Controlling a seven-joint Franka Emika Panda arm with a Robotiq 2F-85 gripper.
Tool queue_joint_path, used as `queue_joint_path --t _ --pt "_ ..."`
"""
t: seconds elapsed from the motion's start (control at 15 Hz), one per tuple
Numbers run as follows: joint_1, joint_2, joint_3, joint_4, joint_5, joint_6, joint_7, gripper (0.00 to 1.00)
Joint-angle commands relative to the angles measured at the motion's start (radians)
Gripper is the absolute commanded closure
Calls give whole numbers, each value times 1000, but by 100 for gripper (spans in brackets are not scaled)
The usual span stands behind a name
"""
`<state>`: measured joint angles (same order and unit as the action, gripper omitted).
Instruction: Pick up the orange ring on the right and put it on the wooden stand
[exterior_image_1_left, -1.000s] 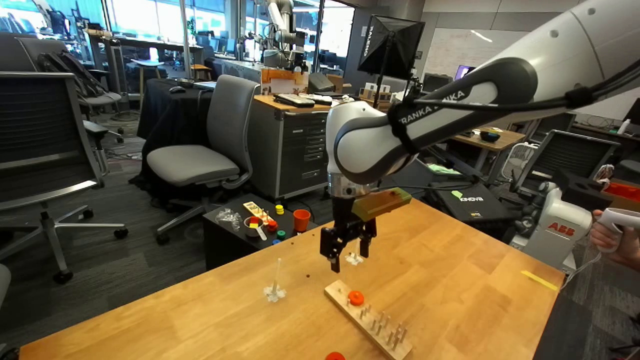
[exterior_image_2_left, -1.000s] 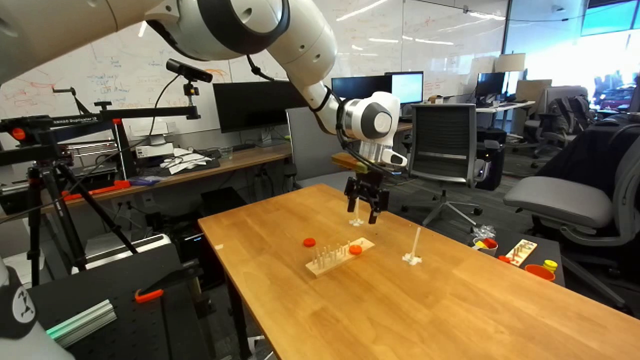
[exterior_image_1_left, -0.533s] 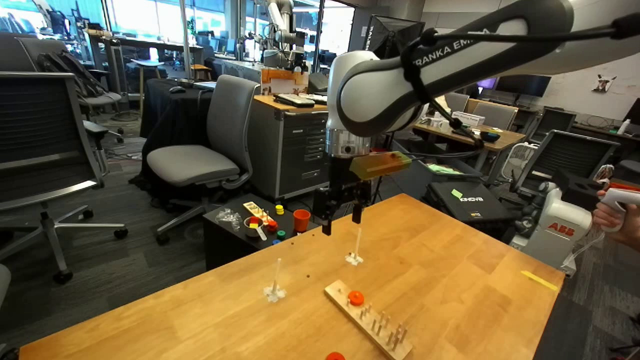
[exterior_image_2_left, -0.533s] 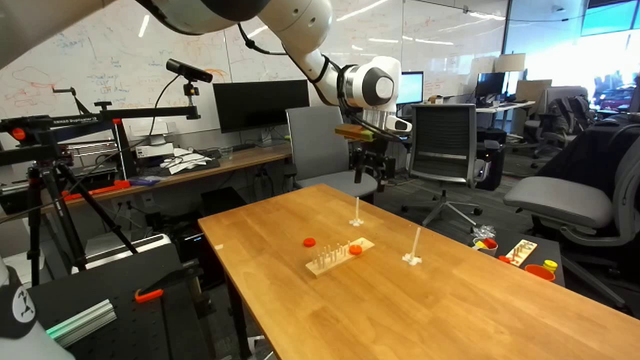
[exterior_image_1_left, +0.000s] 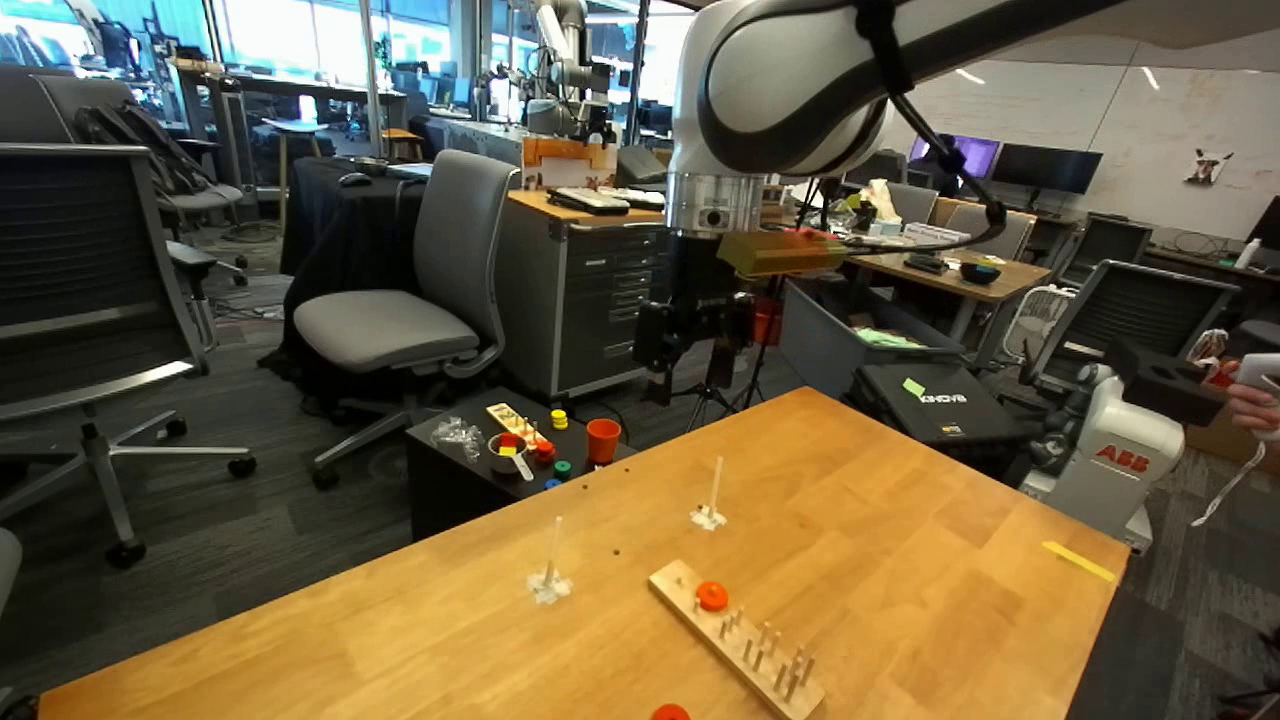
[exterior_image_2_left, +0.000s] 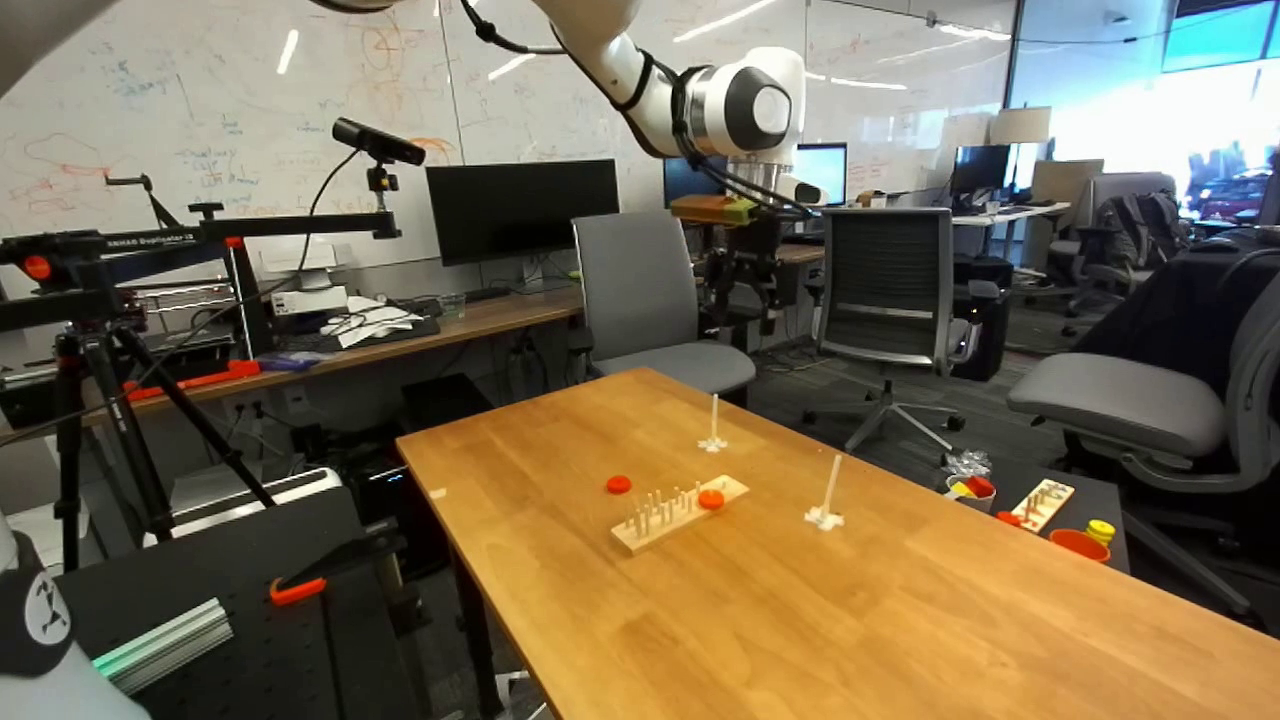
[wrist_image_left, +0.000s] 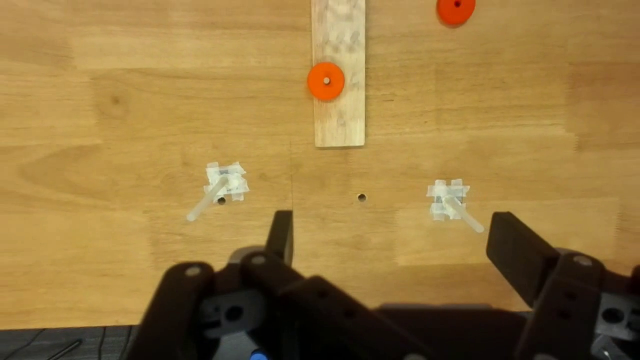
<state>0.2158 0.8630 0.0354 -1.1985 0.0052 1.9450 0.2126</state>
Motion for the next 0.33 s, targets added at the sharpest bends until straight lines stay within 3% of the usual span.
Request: queue_joint_path --t 0.0,0.27 --pt "-3 -7 4 2 -3 -9 2 0" --pt "-2 7 3 2 -3 -6 2 0"
